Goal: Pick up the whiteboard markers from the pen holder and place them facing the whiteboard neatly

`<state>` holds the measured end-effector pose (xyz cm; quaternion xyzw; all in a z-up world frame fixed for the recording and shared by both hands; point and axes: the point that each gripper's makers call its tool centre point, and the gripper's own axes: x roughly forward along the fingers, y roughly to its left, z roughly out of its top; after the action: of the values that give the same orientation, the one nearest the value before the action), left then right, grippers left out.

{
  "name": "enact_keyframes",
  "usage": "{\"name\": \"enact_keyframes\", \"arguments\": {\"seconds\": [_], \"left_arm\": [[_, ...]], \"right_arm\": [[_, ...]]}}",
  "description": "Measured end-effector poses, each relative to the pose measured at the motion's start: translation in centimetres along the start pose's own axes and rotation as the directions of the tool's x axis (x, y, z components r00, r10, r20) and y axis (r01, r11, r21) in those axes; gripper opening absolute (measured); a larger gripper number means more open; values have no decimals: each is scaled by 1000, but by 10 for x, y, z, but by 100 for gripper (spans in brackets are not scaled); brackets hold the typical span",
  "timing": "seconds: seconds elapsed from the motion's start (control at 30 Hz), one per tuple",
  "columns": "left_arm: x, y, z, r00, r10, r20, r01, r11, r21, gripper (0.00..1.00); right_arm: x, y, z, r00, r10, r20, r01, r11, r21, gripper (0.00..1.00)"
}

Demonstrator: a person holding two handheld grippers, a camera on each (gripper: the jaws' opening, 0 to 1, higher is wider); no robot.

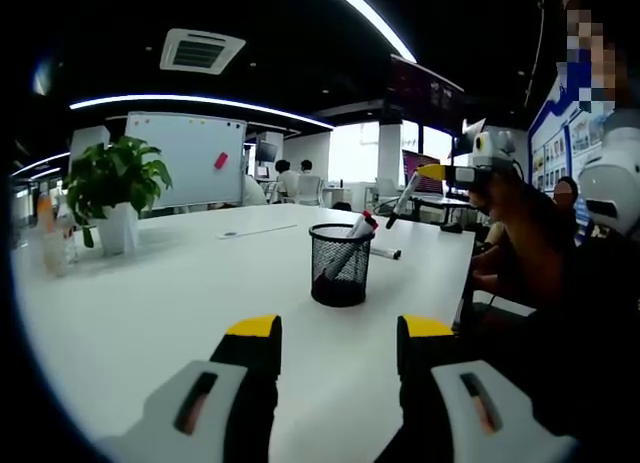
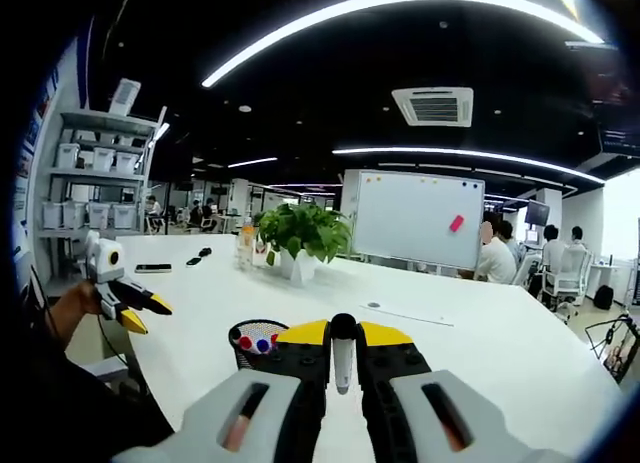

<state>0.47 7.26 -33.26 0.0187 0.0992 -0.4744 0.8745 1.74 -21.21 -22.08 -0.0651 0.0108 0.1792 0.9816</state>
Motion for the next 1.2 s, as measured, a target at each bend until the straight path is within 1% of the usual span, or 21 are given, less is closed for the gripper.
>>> {"name": "enact_keyframes", "arguments": {"seconds": [0.3, 0.63, 0.9, 1.2], "left_arm": [[0, -1, -3, 1000, 1, -8, -1, 1000, 4, 48], [3, -4, -1, 1000, -10, -9, 10, 1000, 8, 48], [2, -3, 1, 1000, -7, -7, 7, 1000, 11, 48], [2, -3, 0, 1000, -6, -10, 6, 1000, 14, 48]], "right_arm": [[-3, -3, 1, 1000, -8, 11, 8, 1000, -1, 13], [-4, -6, 2, 1000, -10, 21, 10, 1000, 1, 13], [-8, -9, 0, 1000, -4, 25, 4, 1000, 5, 13], [-12, -17, -2, 999, -30, 36, 31, 999, -9, 13]]}}
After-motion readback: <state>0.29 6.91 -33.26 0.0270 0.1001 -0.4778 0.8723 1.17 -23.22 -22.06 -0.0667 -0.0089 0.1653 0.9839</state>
